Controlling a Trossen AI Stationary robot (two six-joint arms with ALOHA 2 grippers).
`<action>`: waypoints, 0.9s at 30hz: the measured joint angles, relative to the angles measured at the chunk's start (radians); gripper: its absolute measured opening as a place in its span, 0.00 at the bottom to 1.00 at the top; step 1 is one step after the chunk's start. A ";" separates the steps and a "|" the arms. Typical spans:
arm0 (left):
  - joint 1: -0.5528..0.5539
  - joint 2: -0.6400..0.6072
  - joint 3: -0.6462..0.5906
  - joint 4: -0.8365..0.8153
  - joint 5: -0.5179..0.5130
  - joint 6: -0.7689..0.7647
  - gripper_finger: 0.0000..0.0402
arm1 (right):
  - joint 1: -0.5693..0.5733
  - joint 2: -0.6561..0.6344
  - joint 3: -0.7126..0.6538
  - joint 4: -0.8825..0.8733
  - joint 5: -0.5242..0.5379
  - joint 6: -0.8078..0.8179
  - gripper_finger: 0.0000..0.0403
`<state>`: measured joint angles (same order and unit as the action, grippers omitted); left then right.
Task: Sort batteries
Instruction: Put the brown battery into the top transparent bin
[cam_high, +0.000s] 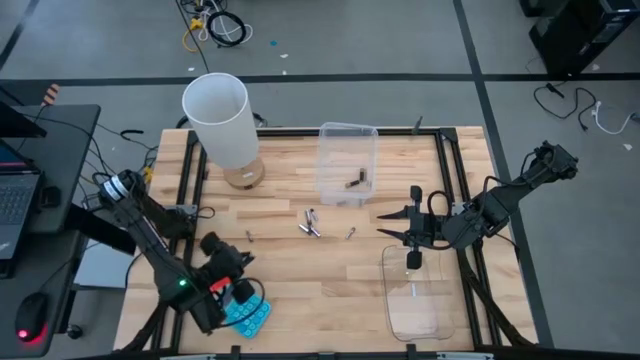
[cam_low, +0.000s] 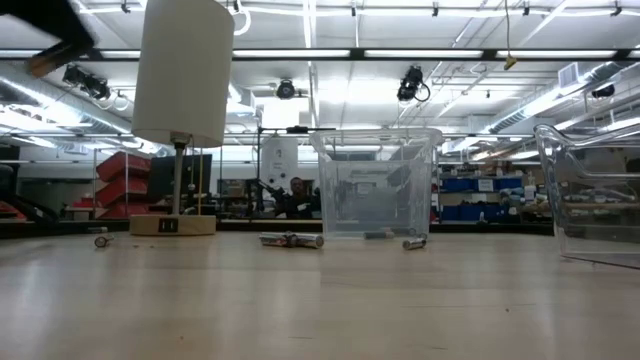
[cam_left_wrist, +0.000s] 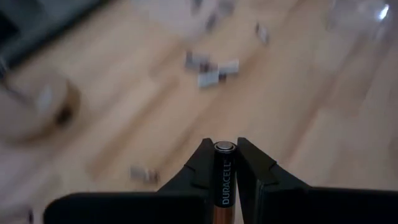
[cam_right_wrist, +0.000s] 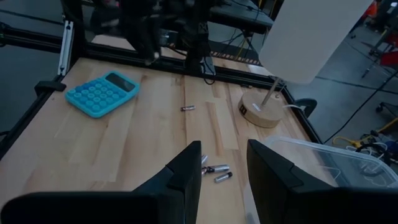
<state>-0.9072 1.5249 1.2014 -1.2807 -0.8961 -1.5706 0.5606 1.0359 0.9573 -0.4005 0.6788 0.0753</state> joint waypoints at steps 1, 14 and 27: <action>0.012 0.000 0.008 -0.002 -0.044 0.028 0.08 | 0.000 0.000 0.000 -0.003 0.000 0.000 0.29; 0.222 0.000 0.168 0.006 -0.271 0.495 0.08 | 0.003 -0.002 0.000 -0.052 -0.001 0.037 0.29; 0.553 -0.002 0.274 0.443 -0.068 1.384 0.08 | 0.031 -0.034 0.000 -0.200 -0.002 0.169 0.29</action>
<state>-0.3540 1.5233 1.4755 -0.8379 -0.9641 -0.1865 0.5915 1.0016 0.9573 -0.6002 0.6765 0.2443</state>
